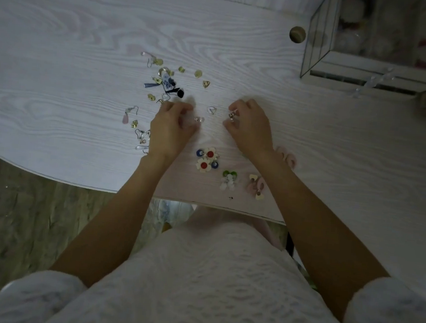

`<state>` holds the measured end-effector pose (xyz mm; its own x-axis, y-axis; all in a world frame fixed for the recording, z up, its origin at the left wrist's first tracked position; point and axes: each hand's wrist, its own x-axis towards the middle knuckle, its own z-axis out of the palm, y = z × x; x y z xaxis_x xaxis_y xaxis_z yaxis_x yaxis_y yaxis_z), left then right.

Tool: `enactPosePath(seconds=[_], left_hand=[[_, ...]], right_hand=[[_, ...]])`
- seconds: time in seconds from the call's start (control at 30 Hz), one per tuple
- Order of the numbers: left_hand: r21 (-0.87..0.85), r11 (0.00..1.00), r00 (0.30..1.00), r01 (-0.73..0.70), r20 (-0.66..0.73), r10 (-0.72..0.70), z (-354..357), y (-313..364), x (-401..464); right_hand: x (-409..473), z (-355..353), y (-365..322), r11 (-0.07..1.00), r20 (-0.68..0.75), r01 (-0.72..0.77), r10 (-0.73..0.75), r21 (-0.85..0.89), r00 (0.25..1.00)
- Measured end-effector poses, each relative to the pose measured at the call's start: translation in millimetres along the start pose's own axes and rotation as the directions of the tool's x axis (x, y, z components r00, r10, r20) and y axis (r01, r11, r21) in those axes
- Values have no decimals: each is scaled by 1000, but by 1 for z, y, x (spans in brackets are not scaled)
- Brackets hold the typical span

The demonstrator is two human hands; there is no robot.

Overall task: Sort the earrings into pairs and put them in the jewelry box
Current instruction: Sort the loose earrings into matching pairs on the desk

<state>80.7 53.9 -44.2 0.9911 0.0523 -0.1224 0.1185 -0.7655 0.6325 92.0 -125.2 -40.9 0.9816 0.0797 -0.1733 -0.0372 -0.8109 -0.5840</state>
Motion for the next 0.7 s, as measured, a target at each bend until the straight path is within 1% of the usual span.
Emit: enactPosePath(seconds=[0.1,0.23,0.33,0.47,0.7], left_hand=[[47,998,999,-44,24,43,3,6,-1],[18,992,985,-126,118,123,18,28,3],[22,984,971,-179,164,173,32,45,8],[-17,979,971,-202,129,203,42,57,6],[-94,985,983,-145,102,154,37,52,-1]], right_hand=[[2,3,-3,998,-23,1,-2,-56,1000],[5,-6,7,998,-58,-55,53,-39,997],[1,-16,16,998,-6,-64,64,-14,998],[-5,-18,18,998,69,-58,56,20,996],[-12,-11,8,996,113,-65,58,65,992]])
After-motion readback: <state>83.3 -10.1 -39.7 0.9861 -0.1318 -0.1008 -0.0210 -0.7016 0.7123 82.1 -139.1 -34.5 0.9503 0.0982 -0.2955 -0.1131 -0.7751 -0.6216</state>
